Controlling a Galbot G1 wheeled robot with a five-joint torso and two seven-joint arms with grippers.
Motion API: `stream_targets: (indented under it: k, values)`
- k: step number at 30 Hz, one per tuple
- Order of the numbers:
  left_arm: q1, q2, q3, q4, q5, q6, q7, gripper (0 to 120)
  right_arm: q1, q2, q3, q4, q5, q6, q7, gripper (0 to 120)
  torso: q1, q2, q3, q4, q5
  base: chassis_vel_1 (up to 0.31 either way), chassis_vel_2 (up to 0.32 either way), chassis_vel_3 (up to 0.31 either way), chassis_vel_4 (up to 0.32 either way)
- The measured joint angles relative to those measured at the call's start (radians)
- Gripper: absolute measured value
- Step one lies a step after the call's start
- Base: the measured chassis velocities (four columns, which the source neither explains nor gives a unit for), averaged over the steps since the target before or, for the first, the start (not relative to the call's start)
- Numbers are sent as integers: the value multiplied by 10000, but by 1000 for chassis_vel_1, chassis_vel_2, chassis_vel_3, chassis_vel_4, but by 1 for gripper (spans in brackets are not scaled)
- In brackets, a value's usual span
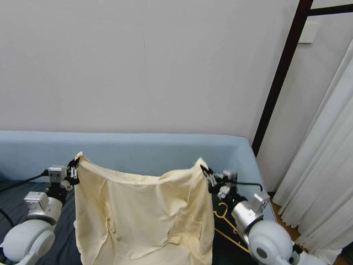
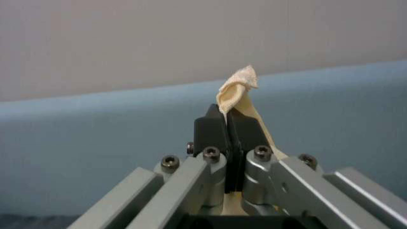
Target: Pick up the clothes from the sofa and hang them on the clothes hanger.
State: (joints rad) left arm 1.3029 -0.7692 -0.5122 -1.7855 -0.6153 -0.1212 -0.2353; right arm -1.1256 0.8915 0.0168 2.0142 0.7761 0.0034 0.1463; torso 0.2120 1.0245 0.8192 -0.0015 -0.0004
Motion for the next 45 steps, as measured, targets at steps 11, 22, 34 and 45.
stream_targets:
  k: [11,22,34,45]
  values:
    - [-135,-738,813,607,552,-192,4,0,-1110,815,-258,-1539,-883,357,-247,0,0,0,0,1,4,0,0,0,0]
    - [-274,-785,1009,840,587,-244,-25,0,-1900,689,-162,-2211,-1461,380,-422,9,0,0,-1,-1,4,0,0,0,0]
    - [-658,-583,1152,1247,312,-227,-44,0,-2917,-35,732,-1625,-1956,1156,-1183,54,0,0,0,-3,2,0,0,0,0]
    - [-492,-688,1266,1196,449,-371,13,0,-1988,173,682,-1692,-533,-99,-324,91,0,0,0,-1,4,0,0,0,0]
